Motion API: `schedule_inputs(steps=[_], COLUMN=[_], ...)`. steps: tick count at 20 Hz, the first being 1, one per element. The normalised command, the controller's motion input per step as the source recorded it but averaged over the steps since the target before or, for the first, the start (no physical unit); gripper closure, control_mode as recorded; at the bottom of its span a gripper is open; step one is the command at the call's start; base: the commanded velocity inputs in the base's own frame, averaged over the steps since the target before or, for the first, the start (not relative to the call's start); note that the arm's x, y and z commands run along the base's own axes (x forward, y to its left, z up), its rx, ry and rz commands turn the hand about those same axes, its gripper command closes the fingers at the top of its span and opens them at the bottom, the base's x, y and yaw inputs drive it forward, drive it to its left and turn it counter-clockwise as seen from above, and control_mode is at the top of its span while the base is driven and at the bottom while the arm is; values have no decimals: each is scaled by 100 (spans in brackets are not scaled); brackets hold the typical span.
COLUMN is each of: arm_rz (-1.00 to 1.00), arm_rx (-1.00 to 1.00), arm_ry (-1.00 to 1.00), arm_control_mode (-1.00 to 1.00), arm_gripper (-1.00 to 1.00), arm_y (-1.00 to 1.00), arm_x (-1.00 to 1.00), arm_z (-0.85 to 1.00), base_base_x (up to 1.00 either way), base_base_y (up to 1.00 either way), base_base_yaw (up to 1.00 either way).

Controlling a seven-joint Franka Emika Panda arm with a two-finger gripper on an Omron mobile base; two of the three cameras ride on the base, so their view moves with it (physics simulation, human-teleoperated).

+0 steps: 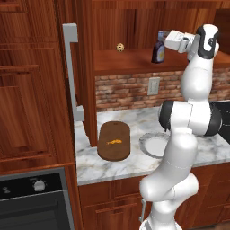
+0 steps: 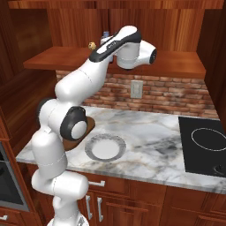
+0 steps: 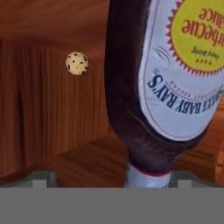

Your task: Pick the shrimp from the plate and place it on the cutting board. Then pick the condiment bottle from the cabinet and place it next to the cutting board.

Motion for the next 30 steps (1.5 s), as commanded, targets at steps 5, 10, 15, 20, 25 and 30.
schedule_inputs(steps=[5, 10, 15, 20, 25, 30], arm_rz=[0, 0, 0, 0, 0, 0], arm_rx=[2, 3, 2, 0, -2, -2], arm_ry=[0, 0, 0, 0, 1, 3], arm_control_mode=[-100, -100, -100, -100, -100, -100], arm_gripper=[-100, -100, -100, -100, -100, -100], arm_y=[0, 0, 1, 15, 23, 28], arm_x=[0, -9, -15, -18, -8, -1], arm_z=[5, 13, 9, -2, -15, -13], base_base_x=[0, 0, 0, 0, 0, 0], base_base_y=[0, 0, 0, 0, 0, 0], base_base_yaw=[0, 0, 0, 0, 0, 0])
